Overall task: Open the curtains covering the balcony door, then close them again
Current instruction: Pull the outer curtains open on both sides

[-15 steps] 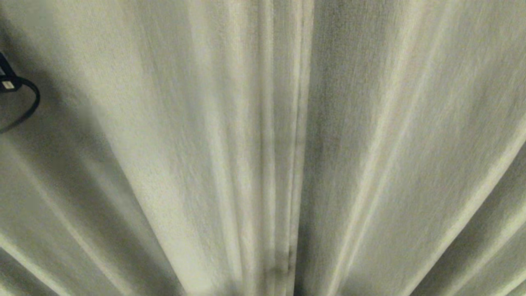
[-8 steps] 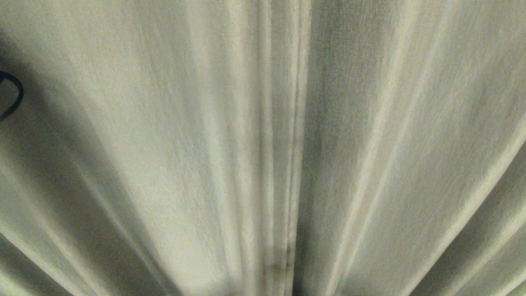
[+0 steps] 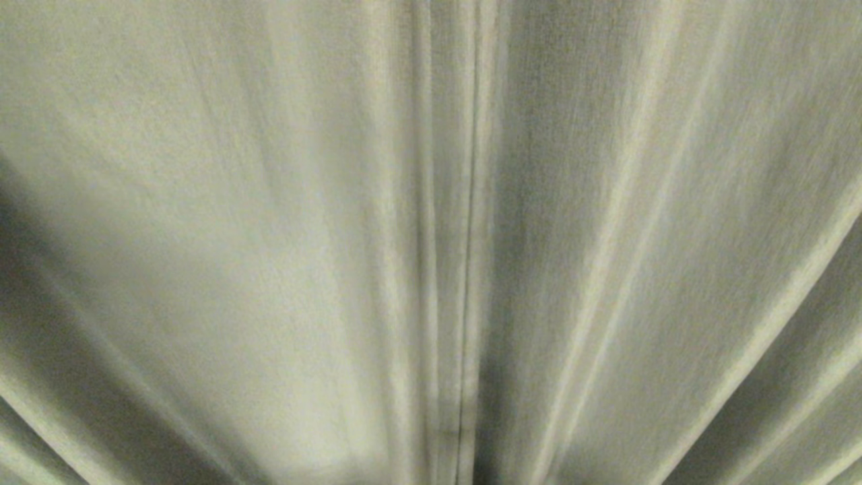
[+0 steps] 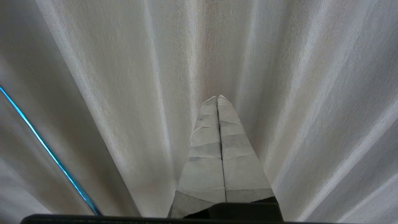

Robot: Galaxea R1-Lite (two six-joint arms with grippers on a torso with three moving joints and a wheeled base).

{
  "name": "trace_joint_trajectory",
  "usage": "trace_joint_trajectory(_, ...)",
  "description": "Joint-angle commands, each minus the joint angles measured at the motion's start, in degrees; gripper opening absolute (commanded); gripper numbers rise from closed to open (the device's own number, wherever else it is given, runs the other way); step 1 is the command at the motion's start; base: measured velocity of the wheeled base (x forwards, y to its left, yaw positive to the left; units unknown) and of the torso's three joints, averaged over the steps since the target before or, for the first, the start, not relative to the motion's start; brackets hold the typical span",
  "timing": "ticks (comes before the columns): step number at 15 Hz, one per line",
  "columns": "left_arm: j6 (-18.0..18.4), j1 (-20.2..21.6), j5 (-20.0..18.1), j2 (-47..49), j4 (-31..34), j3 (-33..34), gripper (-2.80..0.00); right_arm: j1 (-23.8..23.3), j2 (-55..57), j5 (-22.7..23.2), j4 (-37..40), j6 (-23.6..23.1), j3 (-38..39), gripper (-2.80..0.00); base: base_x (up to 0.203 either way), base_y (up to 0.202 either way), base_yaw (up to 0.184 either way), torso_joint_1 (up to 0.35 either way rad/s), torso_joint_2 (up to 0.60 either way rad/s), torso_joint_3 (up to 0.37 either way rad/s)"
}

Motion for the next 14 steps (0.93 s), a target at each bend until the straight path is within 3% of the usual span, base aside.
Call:
trace_joint_trajectory(1, -0.3, 4.7, -2.9, 2.3, -0.1, -0.2, -2.8, 0.0, 0.0, 0.1, 0.0, 0.0, 0.0, -2.8, 0.0, 0.0, 0.0, 0.0, 0.0, 0.0)
trace_joint_trajectory(8, -2.4, 12.3, -9.2, 12.4, -3.0, -8.6, -2.8, 0.0, 0.0, 0.1, 0.0, 0.0, 0.0, -2.8, 0.0, 0.0, 0.0, 0.0, 0.0, 0.0)
trace_joint_trajectory(14, -2.6, 16.7, -10.1, 21.3, -4.8, -17.0, -2.8, 0.0, 0.0, 0.1, 0.1, 0.0, 0.0, -2.8, 0.0, 0.0, 0.0, 0.0, 0.0, 0.0)
